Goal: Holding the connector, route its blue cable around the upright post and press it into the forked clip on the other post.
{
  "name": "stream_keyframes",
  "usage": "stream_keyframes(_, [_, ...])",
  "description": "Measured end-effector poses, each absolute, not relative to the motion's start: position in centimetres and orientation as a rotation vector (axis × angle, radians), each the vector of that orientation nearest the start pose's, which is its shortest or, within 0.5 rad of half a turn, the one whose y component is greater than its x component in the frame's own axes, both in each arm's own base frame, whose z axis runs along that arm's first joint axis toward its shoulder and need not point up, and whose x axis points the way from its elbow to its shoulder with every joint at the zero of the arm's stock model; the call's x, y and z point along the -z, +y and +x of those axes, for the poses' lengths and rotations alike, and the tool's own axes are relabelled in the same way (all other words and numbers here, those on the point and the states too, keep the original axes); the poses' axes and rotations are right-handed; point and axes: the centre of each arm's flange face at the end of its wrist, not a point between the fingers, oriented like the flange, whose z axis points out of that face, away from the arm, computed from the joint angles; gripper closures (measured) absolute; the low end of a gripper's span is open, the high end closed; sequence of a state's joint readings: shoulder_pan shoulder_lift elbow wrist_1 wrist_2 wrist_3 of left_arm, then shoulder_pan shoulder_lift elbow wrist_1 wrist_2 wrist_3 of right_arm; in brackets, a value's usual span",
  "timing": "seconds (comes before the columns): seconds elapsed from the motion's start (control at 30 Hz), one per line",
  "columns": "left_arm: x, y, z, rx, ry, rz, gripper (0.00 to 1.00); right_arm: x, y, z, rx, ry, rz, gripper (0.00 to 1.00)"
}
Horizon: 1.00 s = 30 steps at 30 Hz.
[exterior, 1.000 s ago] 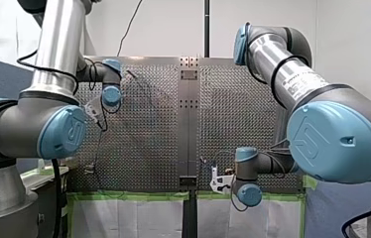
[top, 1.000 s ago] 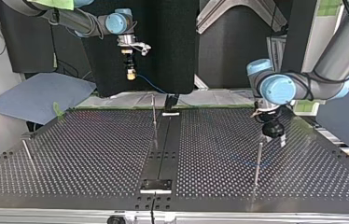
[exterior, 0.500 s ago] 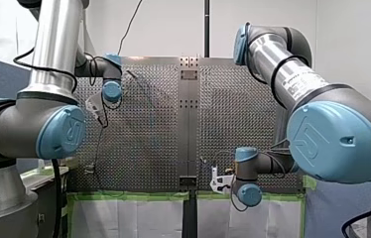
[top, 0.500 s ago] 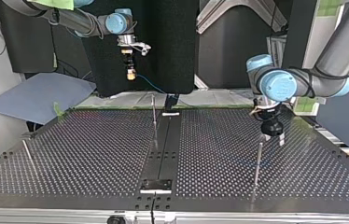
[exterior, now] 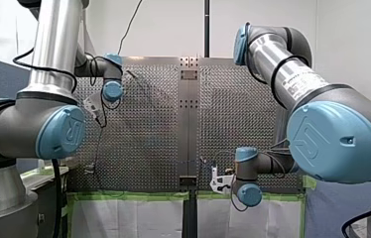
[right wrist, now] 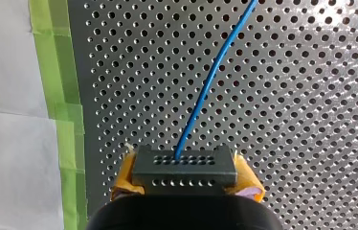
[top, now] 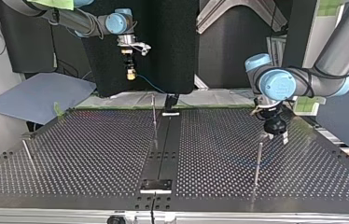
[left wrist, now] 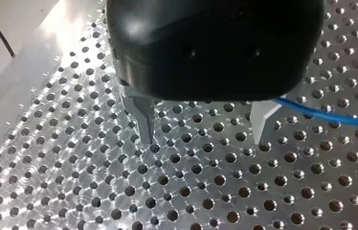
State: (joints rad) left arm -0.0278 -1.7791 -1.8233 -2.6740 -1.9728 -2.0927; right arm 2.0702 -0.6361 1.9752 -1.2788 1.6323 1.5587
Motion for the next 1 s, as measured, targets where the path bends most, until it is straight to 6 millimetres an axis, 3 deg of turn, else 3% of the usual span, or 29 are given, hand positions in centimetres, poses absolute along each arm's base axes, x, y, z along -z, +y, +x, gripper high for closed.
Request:
stream_keyframes(0.63, [-31.7,-12.6,51.4,0.153,1.464,-0.631,0.0,7.2,-40.0,36.3,-1.473,-0.987,1.583,1.0])
stream_keyframes(1.0, [-33.2,-12.5,48.5,0.161,1.434,-0.619,0.0,7.2,-40.0,36.3,-1.475,-0.986,1.58,1.0])
